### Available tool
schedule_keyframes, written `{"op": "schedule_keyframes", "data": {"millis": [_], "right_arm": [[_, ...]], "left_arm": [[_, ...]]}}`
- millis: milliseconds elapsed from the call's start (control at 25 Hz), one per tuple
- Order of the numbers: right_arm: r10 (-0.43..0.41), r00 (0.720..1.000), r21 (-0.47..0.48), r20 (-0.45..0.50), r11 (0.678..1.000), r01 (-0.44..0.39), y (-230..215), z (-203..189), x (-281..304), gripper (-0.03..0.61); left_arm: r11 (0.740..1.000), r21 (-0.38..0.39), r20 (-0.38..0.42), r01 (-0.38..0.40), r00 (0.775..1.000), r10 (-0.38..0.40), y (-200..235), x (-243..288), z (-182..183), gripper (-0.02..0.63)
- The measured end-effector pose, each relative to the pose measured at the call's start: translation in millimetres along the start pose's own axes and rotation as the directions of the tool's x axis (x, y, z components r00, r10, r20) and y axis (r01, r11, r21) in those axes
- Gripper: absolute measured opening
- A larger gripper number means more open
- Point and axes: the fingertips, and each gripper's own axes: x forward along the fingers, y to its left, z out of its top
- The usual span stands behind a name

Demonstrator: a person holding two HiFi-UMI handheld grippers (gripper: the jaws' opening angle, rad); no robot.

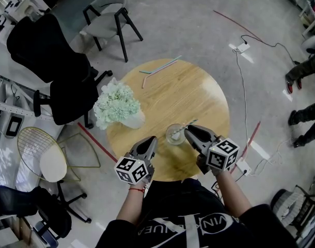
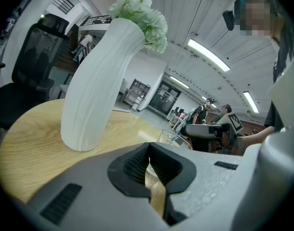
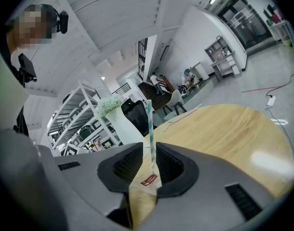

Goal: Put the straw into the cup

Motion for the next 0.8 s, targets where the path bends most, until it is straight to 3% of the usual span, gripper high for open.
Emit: {"op": "schedule_keyframes", "data": {"millis": [800], "right_arm": [[0.036, 0.999, 0.007, -0.036, 0.999, -0.036, 13.0, -17.3, -31.7, 0.083]], "left_arm": [[0.999, -0.009, 0.043, -0.035, 0.998, 0.035, -31.1, -19.0, -12.5, 0.009]]}}
